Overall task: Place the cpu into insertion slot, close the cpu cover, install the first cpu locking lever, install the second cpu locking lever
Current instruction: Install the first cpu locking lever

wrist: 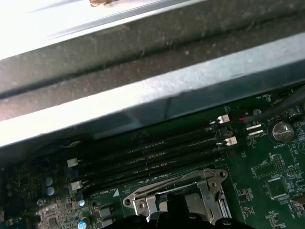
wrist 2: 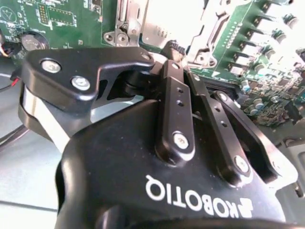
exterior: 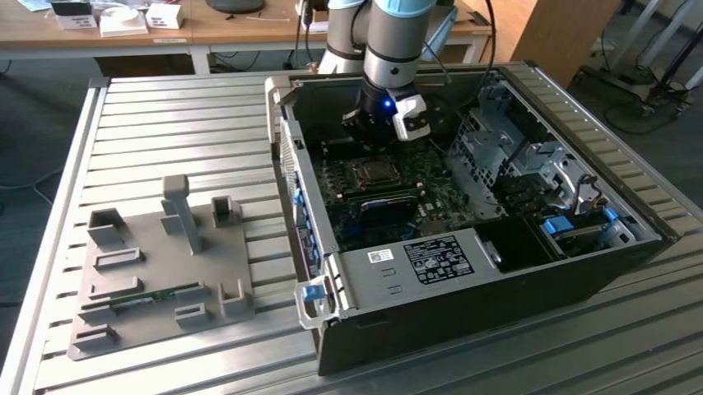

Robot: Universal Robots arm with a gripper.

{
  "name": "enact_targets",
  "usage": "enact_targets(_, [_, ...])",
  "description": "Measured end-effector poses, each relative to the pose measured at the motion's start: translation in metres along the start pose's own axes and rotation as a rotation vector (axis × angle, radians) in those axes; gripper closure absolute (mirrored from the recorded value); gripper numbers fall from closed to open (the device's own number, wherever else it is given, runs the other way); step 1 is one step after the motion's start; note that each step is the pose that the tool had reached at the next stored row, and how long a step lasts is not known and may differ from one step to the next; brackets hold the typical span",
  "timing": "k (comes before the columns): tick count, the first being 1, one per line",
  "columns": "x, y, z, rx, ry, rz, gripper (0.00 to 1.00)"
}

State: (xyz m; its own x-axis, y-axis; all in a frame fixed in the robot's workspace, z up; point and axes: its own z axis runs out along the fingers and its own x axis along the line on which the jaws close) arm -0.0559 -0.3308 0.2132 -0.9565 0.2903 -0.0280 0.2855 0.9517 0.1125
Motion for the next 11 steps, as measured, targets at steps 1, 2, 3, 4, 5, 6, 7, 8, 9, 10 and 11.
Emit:
enact_targets(1, [0.0,0.0,0.0,0.0,0.0002,-0.001,0.89])
enact_targets(2, [-0.0001,0.0001,0.0,-0.0003,0.0015,-0.013,0.89])
enact_targets(3, [-0.0001,0.0001,0.0,-0.0007,0.0035,-0.031,0.89])
enact_targets(4, [0.0,0.0001,0.0001,-0.0013,0.0055,-0.049,0.89])
enact_targets(5, [0.0,0.0,0.0002,-0.0018,0.0075,-0.067,0.89])
enact_targets(6, [0.0,0.0,0.0003,-0.0023,0.0095,-0.084,0.89])
enact_targets(7, [0.0,0.0,0.0002,-0.0022,0.0116,-0.104,0.89])
enact_targets(8, [0.0,0.0,0.0003,0.003,0.0115,-0.114,0.89])
enact_targets(9, [0.0,0.0,0.0003,0.0163,0.0089,-0.121,0.89])
enact_targets(10, [0.0,0.0,0.0003,0.0328,0.0053,-0.126,0.89])
enact_targets(11, [0.0,0.0,0.0003,0.0501,0.0016,-0.13,0.89])
